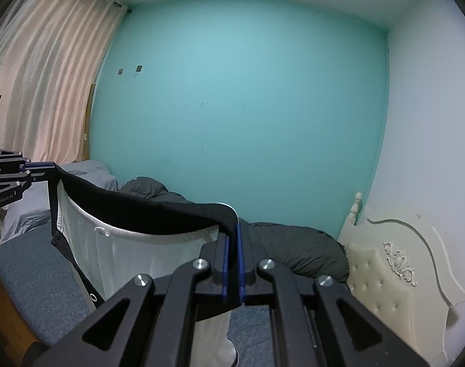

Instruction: Fold clothes

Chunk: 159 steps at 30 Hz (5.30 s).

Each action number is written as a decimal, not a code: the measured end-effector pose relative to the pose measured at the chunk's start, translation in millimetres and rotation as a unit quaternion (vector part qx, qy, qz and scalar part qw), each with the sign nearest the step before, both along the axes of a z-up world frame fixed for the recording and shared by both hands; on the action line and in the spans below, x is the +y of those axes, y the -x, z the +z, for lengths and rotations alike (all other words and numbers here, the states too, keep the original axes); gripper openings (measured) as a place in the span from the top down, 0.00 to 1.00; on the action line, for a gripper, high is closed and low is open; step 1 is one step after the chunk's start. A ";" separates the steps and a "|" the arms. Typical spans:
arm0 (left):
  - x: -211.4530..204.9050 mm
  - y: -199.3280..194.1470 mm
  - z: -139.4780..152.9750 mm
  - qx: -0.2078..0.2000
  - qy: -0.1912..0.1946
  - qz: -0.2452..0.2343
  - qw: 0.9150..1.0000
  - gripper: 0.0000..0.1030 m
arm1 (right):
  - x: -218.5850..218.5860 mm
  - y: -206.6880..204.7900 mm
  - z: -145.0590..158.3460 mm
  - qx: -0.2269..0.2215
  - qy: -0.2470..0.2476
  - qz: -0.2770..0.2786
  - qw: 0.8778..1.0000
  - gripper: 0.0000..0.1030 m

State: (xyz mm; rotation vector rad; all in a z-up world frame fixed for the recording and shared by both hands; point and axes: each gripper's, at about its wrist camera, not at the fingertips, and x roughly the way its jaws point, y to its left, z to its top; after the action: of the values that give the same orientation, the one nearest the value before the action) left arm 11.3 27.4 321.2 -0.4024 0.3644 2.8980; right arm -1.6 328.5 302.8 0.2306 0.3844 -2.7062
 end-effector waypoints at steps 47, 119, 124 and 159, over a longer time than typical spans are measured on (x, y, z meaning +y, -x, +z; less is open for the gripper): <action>-7.2 498.8 -489.7 -0.317 -0.045 0.046 0.946 0.97 | -108.2 483.7 -471.2 -0.329 -0.074 -0.037 0.941 0.96; -113.5 314.0 -611.5 -0.409 -0.288 0.063 0.864 0.77 | 80.0 389.4 -610.9 -0.486 0.265 -0.077 0.829 0.36; -107.8 311.2 -610.2 -0.402 -0.283 0.053 0.869 0.97 | 86.4 377.5 -606.5 -0.466 0.269 -0.101 0.837 0.40; -231.3 363.7 -554.4 -0.349 -0.290 0.195 0.870 0.98 | 104.2 453.5 -514.3 -0.373 0.073 -0.195 0.904 0.97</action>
State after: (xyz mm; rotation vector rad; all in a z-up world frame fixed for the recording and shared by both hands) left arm -352.4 -203.8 -233.2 -1.4549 -0.7545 2.7370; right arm -455.1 432.7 -211.5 1.3655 -0.1110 -2.7199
